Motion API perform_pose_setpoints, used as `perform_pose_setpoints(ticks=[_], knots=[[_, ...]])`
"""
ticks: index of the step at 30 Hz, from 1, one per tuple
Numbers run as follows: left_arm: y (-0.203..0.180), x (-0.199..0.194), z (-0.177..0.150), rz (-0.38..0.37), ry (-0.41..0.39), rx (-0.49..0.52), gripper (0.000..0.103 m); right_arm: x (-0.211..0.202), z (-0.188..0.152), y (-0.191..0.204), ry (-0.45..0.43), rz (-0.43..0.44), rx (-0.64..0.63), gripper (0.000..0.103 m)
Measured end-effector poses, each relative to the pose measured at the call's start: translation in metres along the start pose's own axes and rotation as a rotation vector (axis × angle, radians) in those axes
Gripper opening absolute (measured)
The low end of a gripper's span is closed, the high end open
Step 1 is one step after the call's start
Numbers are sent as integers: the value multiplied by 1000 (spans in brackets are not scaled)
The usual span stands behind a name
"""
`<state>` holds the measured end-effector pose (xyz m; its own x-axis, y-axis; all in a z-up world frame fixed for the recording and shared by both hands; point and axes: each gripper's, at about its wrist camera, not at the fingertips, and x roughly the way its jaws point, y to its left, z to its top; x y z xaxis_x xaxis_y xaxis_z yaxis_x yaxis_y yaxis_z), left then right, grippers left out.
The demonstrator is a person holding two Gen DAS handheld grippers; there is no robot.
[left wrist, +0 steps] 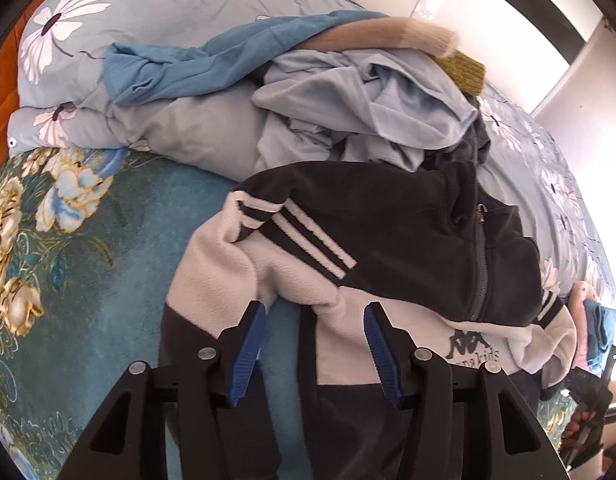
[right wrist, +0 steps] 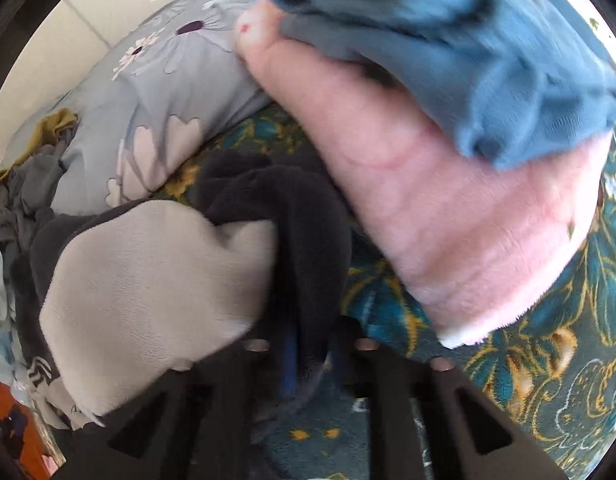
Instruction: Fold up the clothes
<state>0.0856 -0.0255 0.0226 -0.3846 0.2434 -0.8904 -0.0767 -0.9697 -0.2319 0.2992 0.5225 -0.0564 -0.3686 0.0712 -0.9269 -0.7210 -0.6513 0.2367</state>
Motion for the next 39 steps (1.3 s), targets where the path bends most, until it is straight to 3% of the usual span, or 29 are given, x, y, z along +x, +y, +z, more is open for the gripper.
perform_pose_setpoints(ticks=[3, 6, 9, 11, 14, 17, 20, 23, 28, 32, 35, 39], knots=[[8, -2, 2, 10, -7, -14, 55, -40, 17, 21, -97, 35, -88, 8], [15, -3, 5, 20, -15, -21, 55, -102, 50, 34, -280, 49, -176, 8], [21, -4, 8, 33, -21, -20, 55, -154, 83, 23, -464, 16, -170, 8], [27, -1, 9, 45, -19, -22, 55, -162, 105, 8, -512, -18, -139, 8], [35, 3, 10, 74, -15, -24, 55, -131, 131, -13, -475, -71, -83, 8], [48, 8, 14, 101, -2, -43, 55, -89, 134, -32, -372, -120, -14, 8], [61, 15, 18, 121, 11, -54, 56, -72, 127, -42, -327, -123, 32, 9], [72, 26, 19, 133, 46, -55, 58, -79, 124, -41, -336, -133, 21, 11], [78, 37, 5, 108, 103, -58, 60, -104, 114, -22, -387, -188, -67, 39], [69, 41, -21, 74, 135, -51, 61, -130, 85, -9, -421, -157, -90, 43], [54, 44, -44, 82, 165, -5, 62, -121, 59, 11, -365, -96, -133, 43], [34, 53, -71, 150, 198, 91, 64, -88, 26, 48, -260, -50, -198, 43]])
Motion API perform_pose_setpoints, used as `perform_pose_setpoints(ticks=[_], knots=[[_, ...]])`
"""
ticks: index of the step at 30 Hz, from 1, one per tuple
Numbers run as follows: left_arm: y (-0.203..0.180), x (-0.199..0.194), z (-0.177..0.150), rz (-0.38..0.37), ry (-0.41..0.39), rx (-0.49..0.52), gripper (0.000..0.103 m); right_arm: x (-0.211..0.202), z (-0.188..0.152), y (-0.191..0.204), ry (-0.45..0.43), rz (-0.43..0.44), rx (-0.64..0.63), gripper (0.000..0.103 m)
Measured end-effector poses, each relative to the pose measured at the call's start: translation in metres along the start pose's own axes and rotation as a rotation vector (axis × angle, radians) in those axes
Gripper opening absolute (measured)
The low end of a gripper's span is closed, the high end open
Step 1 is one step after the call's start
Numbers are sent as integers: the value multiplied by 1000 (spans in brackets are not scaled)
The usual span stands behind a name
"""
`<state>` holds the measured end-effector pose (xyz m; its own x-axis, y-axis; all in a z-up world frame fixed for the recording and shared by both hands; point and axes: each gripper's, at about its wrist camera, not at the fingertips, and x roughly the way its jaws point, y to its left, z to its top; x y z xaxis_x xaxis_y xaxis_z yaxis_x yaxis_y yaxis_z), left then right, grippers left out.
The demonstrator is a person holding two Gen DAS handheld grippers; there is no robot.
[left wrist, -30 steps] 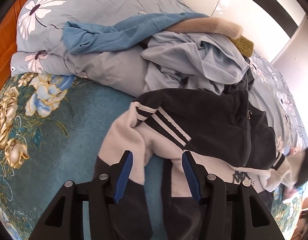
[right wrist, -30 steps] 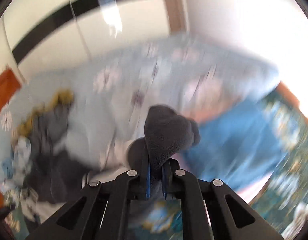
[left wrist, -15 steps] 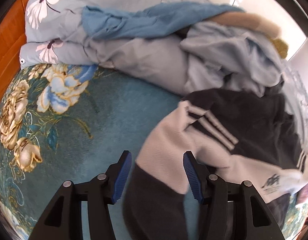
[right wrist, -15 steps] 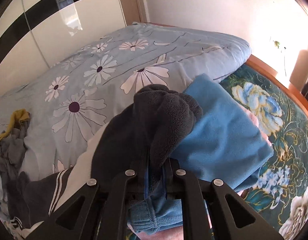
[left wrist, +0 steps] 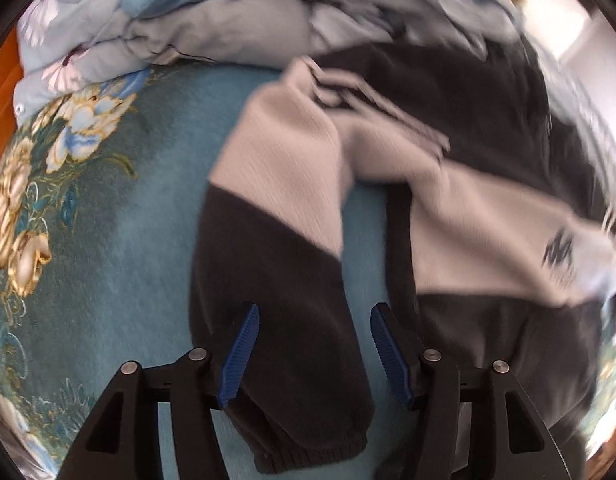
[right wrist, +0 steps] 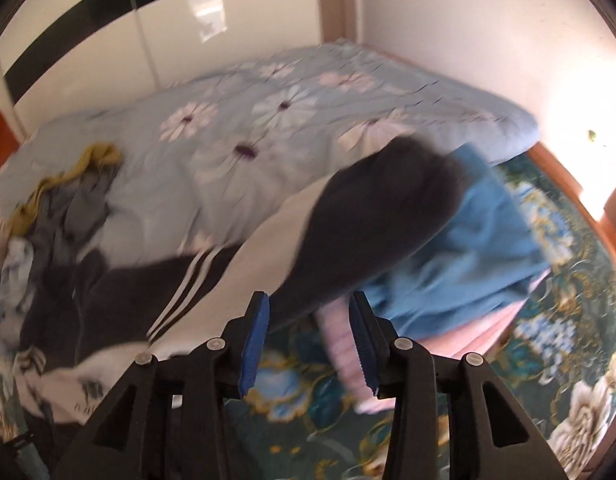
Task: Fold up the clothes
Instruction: 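Grasp the jacket sleeve cuff with the left gripper and fold it across the body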
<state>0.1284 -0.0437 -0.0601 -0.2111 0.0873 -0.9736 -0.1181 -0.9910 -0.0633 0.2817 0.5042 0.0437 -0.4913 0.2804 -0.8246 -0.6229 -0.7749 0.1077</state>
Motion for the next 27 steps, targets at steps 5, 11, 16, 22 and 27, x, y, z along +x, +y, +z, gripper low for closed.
perform_pose_setpoints(ticks=[5, 11, 16, 22, 27], knots=[[-16, 21, -19, 68, 30, 69, 65, 18, -21, 50, 88, 107, -21, 43], [-18, 19, -26, 91, -20, 109, 48, 12, -23, 89, 98, 108, -148, 43], [23, -4, -27, 42, -88, 10, 17, 7, -21, 93, 109, 84, -158, 43], [110, -36, -3, 59, -199, -167, 16, 4, -21, 91, 129, 68, -120, 43], [189, -40, 33, 86, -256, -331, 14, 4, -24, 98, 145, 67, -124, 43]])
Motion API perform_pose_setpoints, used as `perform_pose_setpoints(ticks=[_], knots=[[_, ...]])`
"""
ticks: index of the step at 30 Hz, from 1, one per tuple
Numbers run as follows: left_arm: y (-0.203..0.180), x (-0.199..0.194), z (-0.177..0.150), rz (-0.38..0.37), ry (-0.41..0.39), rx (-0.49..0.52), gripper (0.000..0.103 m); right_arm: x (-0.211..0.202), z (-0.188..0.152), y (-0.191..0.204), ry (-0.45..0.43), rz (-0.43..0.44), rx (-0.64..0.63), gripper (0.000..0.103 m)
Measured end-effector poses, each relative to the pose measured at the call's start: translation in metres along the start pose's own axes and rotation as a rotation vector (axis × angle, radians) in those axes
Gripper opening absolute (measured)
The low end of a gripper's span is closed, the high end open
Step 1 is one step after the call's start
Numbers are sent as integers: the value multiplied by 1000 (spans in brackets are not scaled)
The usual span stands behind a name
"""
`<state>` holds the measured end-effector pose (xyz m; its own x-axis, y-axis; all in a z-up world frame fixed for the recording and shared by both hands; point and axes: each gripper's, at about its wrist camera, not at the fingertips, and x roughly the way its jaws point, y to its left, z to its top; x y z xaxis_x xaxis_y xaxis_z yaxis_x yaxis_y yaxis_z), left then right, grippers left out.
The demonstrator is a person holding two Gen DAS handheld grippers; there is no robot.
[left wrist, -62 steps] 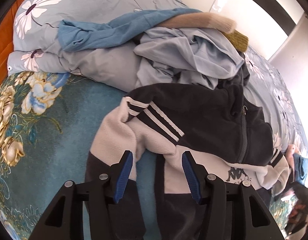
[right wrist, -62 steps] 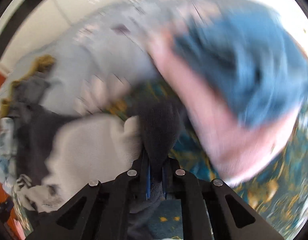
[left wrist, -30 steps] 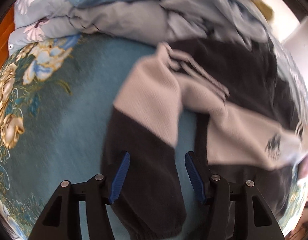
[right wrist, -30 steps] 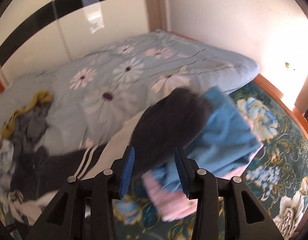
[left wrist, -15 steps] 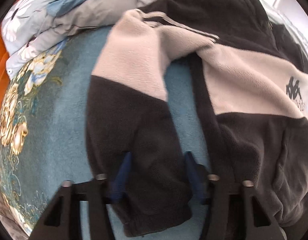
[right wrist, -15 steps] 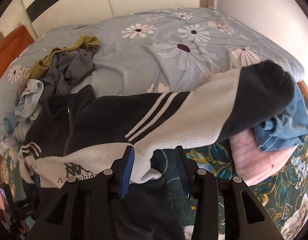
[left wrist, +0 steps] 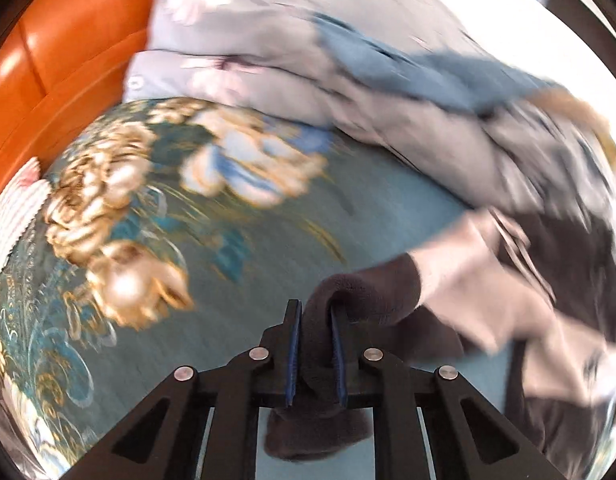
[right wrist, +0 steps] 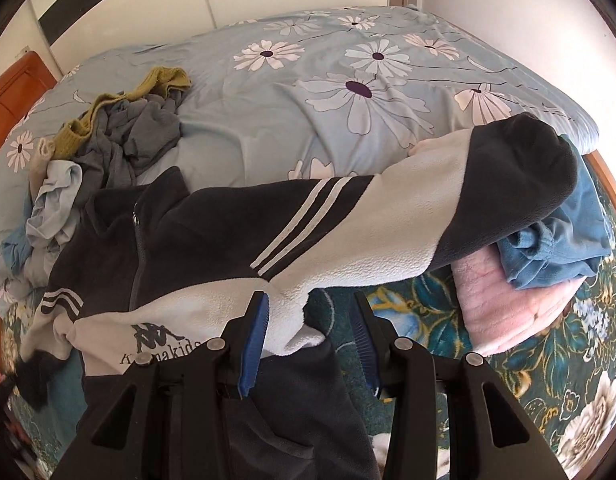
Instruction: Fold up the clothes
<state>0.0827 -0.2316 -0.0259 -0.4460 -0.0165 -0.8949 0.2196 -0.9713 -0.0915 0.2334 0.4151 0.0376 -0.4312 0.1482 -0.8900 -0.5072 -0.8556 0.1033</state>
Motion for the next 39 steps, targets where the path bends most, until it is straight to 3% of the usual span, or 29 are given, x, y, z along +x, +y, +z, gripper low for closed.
perform_pose_setpoints(ticks=[4, 7, 9, 11, 14, 18, 21, 26, 31, 32, 33, 34, 35, 36, 39], knots=[[19, 19, 18, 11, 45, -91, 11, -2, -5, 3, 13, 9, 1, 43], [27, 19, 20, -23, 73, -171, 14, -6, -10, -1, 19, 11, 2, 43], [30, 9, 16, -46, 72, -208, 23, -8, -16, -6, 32, 14, 2, 43], [24, -12, 4, -81, 48, -206, 52, -7, -26, -12, 57, 18, -4, 43], [-10, -37, -31, -235, 75, -118, 62, 5, -49, -24, 138, 43, -9, 43], [-79, -36, -91, -436, 245, 79, 62, 30, -87, -47, 244, 69, 18, 43], [-119, -27, -125, -531, 367, 134, 62, 44, -109, -72, 304, 110, 92, 43], [-156, -8, -159, -512, 511, 178, 63, 61, -134, -91, 366, 204, 159, 43], [-171, -2, -172, -541, 583, 155, 63, 63, -141, -91, 372, 269, 161, 43], [-175, -2, -174, -535, 588, 163, 61, 63, -140, -90, 375, 290, 164, 41], [-179, -3, -174, -517, 584, 180, 61, 62, -140, -88, 377, 301, 160, 32], [-182, -4, -175, -502, 581, 196, 49, 61, -139, -86, 377, 303, 150, 16], [-186, -5, -175, -494, 579, 207, 26, 59, -137, -84, 375, 307, 140, 10], [-188, -8, -173, -484, 573, 216, 17, 56, -135, -81, 372, 314, 132, 9], [-193, -25, -158, -496, 531, 218, 12, 34, -119, -76, 324, 360, 117, 8]])
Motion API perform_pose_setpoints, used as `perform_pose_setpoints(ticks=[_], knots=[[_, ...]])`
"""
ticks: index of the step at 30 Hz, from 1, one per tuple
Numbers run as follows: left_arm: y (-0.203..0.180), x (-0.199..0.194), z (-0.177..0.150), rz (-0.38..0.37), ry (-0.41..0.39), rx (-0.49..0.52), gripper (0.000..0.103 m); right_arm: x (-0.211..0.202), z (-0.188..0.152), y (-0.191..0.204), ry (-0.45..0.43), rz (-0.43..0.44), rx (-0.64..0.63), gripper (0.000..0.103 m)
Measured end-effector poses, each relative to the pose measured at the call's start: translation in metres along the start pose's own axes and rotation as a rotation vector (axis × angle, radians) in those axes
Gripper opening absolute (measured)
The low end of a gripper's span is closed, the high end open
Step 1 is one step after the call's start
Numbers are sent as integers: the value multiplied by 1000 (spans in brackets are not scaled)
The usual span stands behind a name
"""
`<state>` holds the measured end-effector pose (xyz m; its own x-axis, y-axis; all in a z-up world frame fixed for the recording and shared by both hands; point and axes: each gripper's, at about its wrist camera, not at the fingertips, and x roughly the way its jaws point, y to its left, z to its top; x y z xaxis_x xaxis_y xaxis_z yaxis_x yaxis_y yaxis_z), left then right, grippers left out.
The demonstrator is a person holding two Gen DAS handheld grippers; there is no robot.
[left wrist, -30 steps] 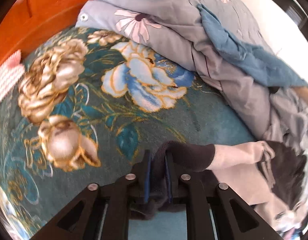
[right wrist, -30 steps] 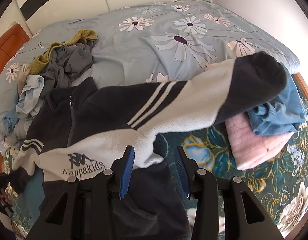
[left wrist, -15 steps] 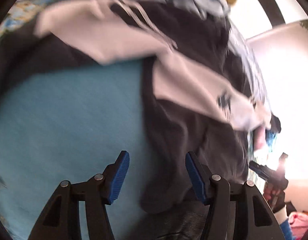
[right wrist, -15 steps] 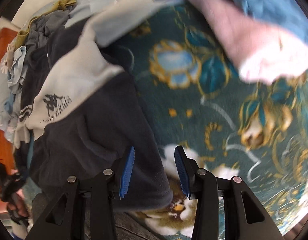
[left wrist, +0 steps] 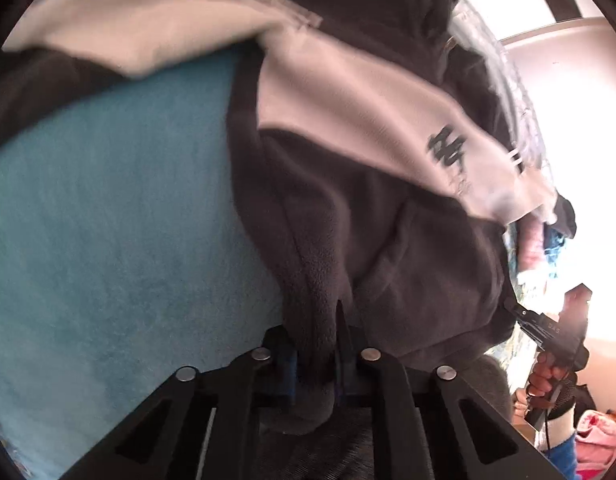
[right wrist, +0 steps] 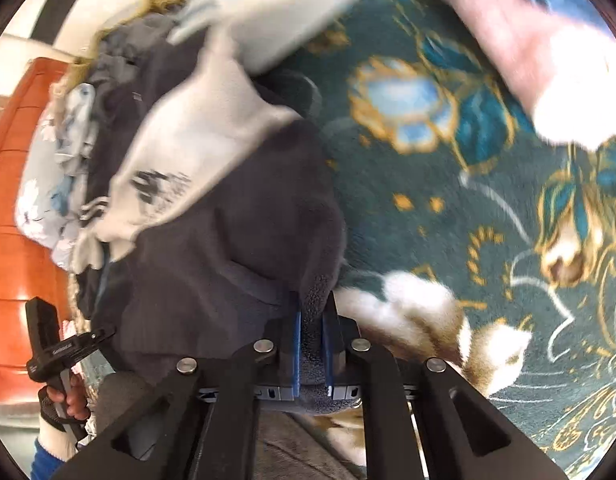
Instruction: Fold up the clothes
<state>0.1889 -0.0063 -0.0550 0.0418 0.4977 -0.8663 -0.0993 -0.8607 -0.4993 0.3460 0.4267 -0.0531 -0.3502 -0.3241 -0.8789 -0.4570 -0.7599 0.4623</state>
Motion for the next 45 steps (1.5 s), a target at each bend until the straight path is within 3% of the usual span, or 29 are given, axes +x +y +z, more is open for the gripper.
perform_pose_setpoints(ticks=[6, 10, 12, 17, 22, 24, 26, 30, 32, 34, 37, 40, 45], knots=[[-44, -97, 18, -101, -130, 41, 10, -93, 14, 42, -129, 188, -80, 8], [-45, -159, -4, -165, -163, 62, 10, -145, -10, 50, -171, 224, -131, 8], [-31, -161, -21, -161, -132, 52, 10, -140, -32, 40, -125, 188, -123, 7], [6, -98, -70, -64, 21, -4, 10, -95, -75, 8, 26, 76, -63, 8], [23, -84, -75, -105, 11, -91, 15, -91, -83, 2, 40, 37, -68, 9], [27, -92, -74, -120, -8, -103, 23, -101, -79, 2, 14, -16, -90, 9], [36, -102, -72, -92, -44, -112, 41, -110, -75, -3, -23, -41, -89, 10], [72, -129, -62, -47, -152, -195, 45, -128, -46, -15, -156, -110, -33, 15], [88, -145, -58, 3, -236, -262, 47, -138, -23, -18, -255, -106, 19, 24], [95, -153, -51, 45, -309, -295, 50, -149, 5, -25, -357, -87, 84, 41], [100, -166, -42, 108, -419, -332, 60, -163, 48, -38, -492, -88, 173, 45], [107, -171, -36, 130, -457, -353, 62, -168, 94, -64, -565, -88, 312, 45], [117, -160, -27, 165, -444, -391, 63, -151, 144, -119, -571, -90, 573, 45]])
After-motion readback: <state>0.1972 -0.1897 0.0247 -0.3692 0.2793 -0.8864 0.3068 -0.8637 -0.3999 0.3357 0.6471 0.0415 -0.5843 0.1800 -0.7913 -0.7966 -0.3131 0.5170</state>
